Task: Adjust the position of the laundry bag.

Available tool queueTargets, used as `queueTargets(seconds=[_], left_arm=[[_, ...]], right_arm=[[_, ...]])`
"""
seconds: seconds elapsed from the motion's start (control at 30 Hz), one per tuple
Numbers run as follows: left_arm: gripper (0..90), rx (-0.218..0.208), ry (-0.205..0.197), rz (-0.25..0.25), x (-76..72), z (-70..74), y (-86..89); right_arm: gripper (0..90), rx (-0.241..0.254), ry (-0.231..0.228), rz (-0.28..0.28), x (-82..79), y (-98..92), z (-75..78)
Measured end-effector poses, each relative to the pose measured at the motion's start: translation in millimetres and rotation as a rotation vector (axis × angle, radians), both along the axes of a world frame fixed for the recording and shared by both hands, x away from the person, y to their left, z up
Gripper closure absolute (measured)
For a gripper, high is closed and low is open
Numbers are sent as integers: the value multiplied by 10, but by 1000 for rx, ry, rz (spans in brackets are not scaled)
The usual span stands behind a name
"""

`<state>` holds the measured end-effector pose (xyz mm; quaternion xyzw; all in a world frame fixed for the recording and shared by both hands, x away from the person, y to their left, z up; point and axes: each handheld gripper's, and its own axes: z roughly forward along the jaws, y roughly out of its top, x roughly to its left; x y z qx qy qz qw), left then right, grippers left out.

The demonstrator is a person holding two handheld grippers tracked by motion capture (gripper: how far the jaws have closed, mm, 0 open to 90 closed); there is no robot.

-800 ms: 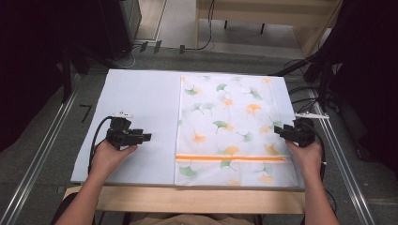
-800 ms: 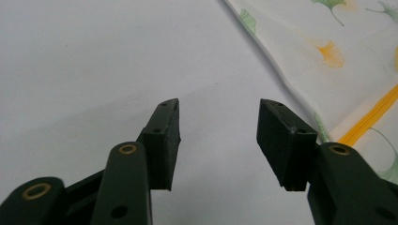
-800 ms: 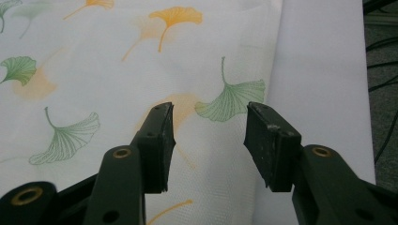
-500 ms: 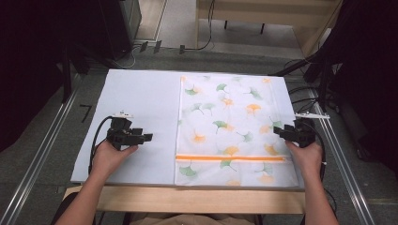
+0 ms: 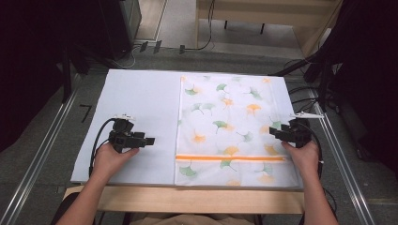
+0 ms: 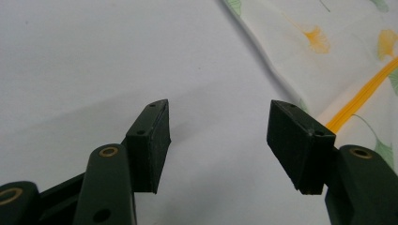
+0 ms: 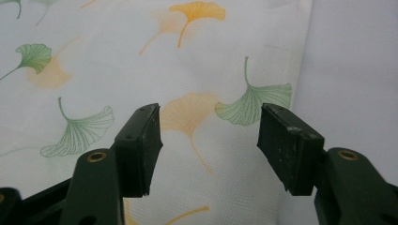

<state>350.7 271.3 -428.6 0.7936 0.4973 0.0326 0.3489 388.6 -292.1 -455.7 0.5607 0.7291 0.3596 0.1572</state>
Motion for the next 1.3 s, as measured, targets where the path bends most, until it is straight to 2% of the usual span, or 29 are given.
queueTargets(seconds=[0.1, 0.4, 0.5, 0.73, 0.93, 1.0, 1.07, 1.17, 1.23, 1.27, 1.3], left_arm=[[395, -9, -1, 6, 2, -2, 13], [368, 0, 2, 4, 9, -16, 11], [369, 4, -1, 1, 8, -19, 9], [376, 11, -2, -4, 8, -22, 7], [386, 16, -15, 0, -1, -12, 1], [376, 18, -8, -4, 7, -20, 5], [375, 29, -18, -1, 0, -17, 0], [431, 38, -31, -9, -20, 3, -18], [492, 12, -32, -16, -20, 26, -31], [497, 6, -37, -13, -18, 42, -43], [495, 6, -37, -13, -18, 42, -43]], right_arm=[[409, -6, 4, 9, 1, 12, -5], [410, -8, 11, 18, 5, 23, -11], [441, -24, 16, 17, 1, 26, -14], [457, 0, 33, 35, 11, 15, -28], [457, -1, 35, 45, 9, 15, -29], [459, 6, 36, 47, 6, 16, -23], [459, 25, 35, 55, 1, 13, -11], [457, 23, 23, 60, -7, 19, -7], [474, 24, 21, 66, -11, 22, -2], [516, 31, 22, 71, -14, 22, 5], [516, 31, 22, 71, -14, 22, 5]])
